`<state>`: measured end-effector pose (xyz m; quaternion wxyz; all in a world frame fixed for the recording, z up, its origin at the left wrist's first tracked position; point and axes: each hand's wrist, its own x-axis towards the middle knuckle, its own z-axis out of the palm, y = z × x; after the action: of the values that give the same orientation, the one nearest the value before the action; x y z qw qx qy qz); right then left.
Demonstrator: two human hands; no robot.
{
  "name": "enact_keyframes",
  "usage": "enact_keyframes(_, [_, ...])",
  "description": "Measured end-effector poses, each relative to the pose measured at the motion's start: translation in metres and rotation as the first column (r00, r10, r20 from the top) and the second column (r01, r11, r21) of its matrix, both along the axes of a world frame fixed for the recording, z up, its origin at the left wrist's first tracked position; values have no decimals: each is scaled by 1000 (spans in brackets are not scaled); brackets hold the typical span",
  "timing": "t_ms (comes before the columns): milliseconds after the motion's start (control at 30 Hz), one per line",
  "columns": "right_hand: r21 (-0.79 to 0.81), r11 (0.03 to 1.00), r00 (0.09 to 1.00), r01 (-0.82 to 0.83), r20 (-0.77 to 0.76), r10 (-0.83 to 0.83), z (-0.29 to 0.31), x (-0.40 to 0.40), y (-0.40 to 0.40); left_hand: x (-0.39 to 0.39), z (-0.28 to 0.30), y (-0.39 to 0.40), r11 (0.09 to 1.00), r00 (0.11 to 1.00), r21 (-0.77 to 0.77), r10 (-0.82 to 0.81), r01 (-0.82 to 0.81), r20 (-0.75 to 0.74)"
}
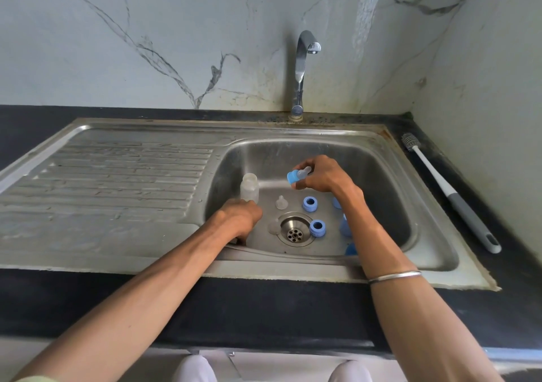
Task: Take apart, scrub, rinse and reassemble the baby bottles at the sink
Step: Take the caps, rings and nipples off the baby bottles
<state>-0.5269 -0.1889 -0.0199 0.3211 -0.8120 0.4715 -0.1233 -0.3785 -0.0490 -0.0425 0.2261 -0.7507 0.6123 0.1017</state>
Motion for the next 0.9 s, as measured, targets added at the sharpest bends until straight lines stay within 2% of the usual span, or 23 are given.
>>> enact_keyframes(167, [0,1000,1000,4,14,-4,-1,0,-2,15,8,-3,1000,989,-24,12,-16,-150])
enact_keyframes(267, [4,1000,999,5,44,-5,0,-2,-3,31,22,-6,975,957,-206,17,-80,-291])
enact_keyframes(333, [12,1000,998,5,69,-6,0,-3,-3,40,26,-10,922,933,-362,-3,-137,-359])
enact_keyframes(433, [23,1000,995,8,100,-10,2,-2,-2,37,23,-20,855,889,-472,-30,-214,-458])
enact_keyframes(533, [32,999,989,19,149,-24,3,-1,-1,24,18,-33,819,813,-504,-83,-273,-576])
enact_keyframes(700, [98,995,955,36,290,-64,3,0,-1,6,17,-50,755,618,-502,-166,-422,-768])
enact_keyframes(800, [151,989,917,3,395,-63,-1,1,-3,4,16,-54,667,536,-540,-243,-513,-808])
enact_keyframes(900, [217,974,873,-62,484,-52,0,2,-1,9,12,-54,626,479,-531,-272,-571,-835])
